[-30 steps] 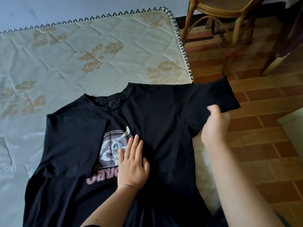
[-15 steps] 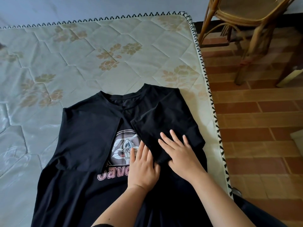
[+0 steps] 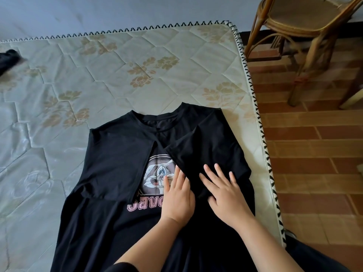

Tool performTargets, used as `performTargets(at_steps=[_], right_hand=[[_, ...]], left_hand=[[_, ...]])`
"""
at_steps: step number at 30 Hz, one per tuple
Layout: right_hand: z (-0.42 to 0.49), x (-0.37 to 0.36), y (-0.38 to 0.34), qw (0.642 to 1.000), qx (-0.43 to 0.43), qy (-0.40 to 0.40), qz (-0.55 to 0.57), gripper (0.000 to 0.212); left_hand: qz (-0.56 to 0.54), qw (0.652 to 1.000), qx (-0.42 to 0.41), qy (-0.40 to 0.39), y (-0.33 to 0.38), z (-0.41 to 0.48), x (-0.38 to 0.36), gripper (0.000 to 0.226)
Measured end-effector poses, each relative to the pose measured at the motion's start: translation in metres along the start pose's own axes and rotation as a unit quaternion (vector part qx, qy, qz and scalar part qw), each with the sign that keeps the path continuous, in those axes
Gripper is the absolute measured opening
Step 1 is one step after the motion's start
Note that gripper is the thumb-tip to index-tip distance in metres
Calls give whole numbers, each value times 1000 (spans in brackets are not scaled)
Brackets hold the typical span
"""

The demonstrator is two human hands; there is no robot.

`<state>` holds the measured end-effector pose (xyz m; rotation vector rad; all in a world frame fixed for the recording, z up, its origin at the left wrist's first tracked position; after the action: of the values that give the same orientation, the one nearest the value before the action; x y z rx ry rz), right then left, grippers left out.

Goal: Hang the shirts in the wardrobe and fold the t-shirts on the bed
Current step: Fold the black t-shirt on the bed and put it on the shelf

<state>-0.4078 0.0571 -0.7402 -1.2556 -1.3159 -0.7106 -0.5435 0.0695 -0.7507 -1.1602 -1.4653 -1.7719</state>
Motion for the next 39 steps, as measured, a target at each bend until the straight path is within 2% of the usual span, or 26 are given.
performTargets(at_steps=[2, 4, 6, 8, 9, 10, 12, 14, 15, 18, 22, 27, 29, 33, 37, 39], right_hand=[[-3, 1, -1, 1000, 9, -5, 5, 68], [-2, 5, 0, 996, 2, 4, 87, 76], [-1, 14, -1, 972, -35, 18, 230, 75], [2, 25, -1, 938, -81, 43, 335, 50], [6, 30, -1, 935, -90, 57, 338, 42], [10, 35, -2, 944, -86, 68, 312, 41], [23, 37, -4, 973, -54, 55, 217, 44], [38, 29, -8, 993, -16, 6, 120, 48], [46, 23, -10, 997, -6, -17, 74, 51], [61, 9, -9, 999, 0, -24, -30, 60], [89, 6, 2, 996, -7, -6, -84, 59], [135, 30, 43, 995, -51, 19, -86, 74], [147, 42, 67, 991, -84, 31, -97, 68], [153, 55, 104, 984, -153, -2, -92, 60], [150, 60, 100, 972, -201, -23, -123, 62], [149, 59, 73, 976, -171, 16, -137, 64]], left_hand=[[-146, 987, 58, 34, -5, 2, 10, 51], [-221, 961, 127, 110, -11, 9, 30, 37], [-193, 949, 157, 192, -14, 20, 53, 26], [-117, 960, 133, 216, -13, 38, 66, 23], [-71, 970, 96, 210, -11, 48, 68, 27], [-29, 981, 47, 185, -10, 58, 67, 35], [27, 997, -29, 69, -11, 72, 53, 56], [42, 998, -30, -32, -18, 72, 35, 72], [43, 998, -10, -52, -23, 68, 27, 76], [38, 998, 45, -20, -34, 56, 14, 75], [40, 998, 50, 4, -39, 57, 11, 72], [58, 997, 29, 30, -40, 58, 9, 66], [58, 997, 25, 38, -40, 58, 10, 66], [55, 998, 26, 36, -40, 58, 9, 64], [60, 997, 34, 38, -38, 58, 9, 61], [67, 997, 33, 36, -38, 58, 9, 60]])
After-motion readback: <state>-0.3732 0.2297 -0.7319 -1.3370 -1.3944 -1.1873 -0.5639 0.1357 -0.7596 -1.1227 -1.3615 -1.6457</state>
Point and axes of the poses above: each hand's wrist, its own z-axis towards the middle knuckle, its own x-axis out of the back of the hand, y = z × x, the point moved 4 cm from there along z, towards the middle knuckle, and after that the axes turned 6 degrees about -z, right-handed, at the moved point
